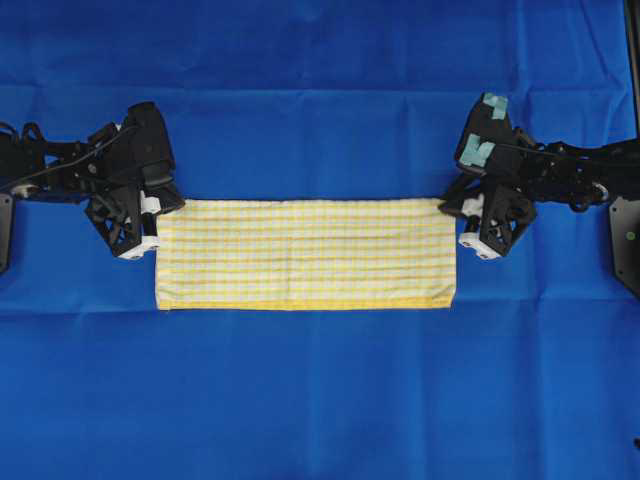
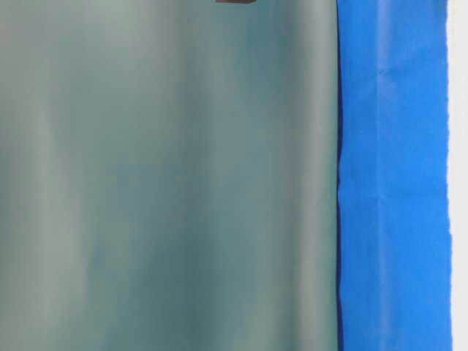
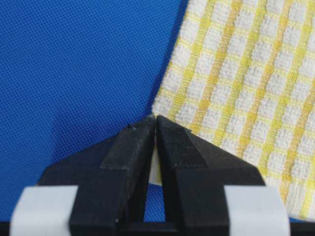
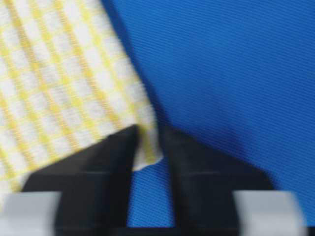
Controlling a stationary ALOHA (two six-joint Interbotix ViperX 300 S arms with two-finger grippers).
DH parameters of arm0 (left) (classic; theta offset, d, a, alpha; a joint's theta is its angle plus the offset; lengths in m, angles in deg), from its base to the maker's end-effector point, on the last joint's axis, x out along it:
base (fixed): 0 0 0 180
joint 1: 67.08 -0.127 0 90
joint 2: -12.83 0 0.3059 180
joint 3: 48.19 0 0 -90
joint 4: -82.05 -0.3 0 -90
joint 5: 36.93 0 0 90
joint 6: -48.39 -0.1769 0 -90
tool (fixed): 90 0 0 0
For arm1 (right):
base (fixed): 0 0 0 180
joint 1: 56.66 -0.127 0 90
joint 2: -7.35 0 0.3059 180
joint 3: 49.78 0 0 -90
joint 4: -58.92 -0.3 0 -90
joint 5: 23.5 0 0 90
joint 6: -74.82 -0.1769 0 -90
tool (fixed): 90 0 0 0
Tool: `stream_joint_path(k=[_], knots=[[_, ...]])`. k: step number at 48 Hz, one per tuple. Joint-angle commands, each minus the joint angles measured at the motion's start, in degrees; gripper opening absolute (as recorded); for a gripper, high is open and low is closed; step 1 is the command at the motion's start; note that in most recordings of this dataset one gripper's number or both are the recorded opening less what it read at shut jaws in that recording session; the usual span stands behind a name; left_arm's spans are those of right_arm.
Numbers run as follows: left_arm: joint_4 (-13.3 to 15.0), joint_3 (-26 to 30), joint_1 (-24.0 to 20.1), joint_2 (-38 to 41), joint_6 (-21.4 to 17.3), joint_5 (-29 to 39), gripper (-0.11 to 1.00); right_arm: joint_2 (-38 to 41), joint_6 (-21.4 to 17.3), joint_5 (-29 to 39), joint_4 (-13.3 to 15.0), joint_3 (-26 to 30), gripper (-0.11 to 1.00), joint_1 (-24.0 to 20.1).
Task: Fold the yellow towel.
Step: 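Grasp the short ends of the folded strip with both grippers, then lift the strip and swing it vertical, right gripper moving to top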
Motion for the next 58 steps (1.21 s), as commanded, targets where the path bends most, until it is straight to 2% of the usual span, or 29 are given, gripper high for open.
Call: stream_joint_path(k=[1,4,18,25,32,42,52,58], knots=[[-0.09,-0.09,0.44,-0.44,-0.26,3.52,0.03,-0.53,0.18,-0.09,0.44,0.79,0.1,0.26],[-0.09,0.44,0.26,-1.41,-0.44,5.01,0.03,-0.7,0.09,-0.09,0.62,0.88,0.03,0.26],[-0.18,3.34,-1.67,-7.38,-5.1,10.02,0.03,-4.66,0.18,0.09,1.14,0.88,0.03,1.23],[-0.18,6.94,-3.78,-11.25,-8.09,14.77,0.03,-10.2,0.0,3.25,3.16,1.49,0.03,3.6],[-0.18,10.63,-4.04,-14.33,-9.67,18.46,0.03,-16.79,0.0,7.73,5.89,2.72,0.03,5.1],[-0.18,11.69,-4.04,-17.84,-9.76,18.98,0.03,-22.32,-0.18,10.37,7.82,3.16,0.03,5.1],[0.26,10.72,-3.34,-20.39,-9.23,18.9,0.03,-21.53,-0.18,10.2,8.17,3.52,0.03,5.27],[0.35,10.28,-0.09,-21.27,-6.94,17.75,0.03,-19.34,-0.18,7.29,8.61,4.39,0.03,7.91]])
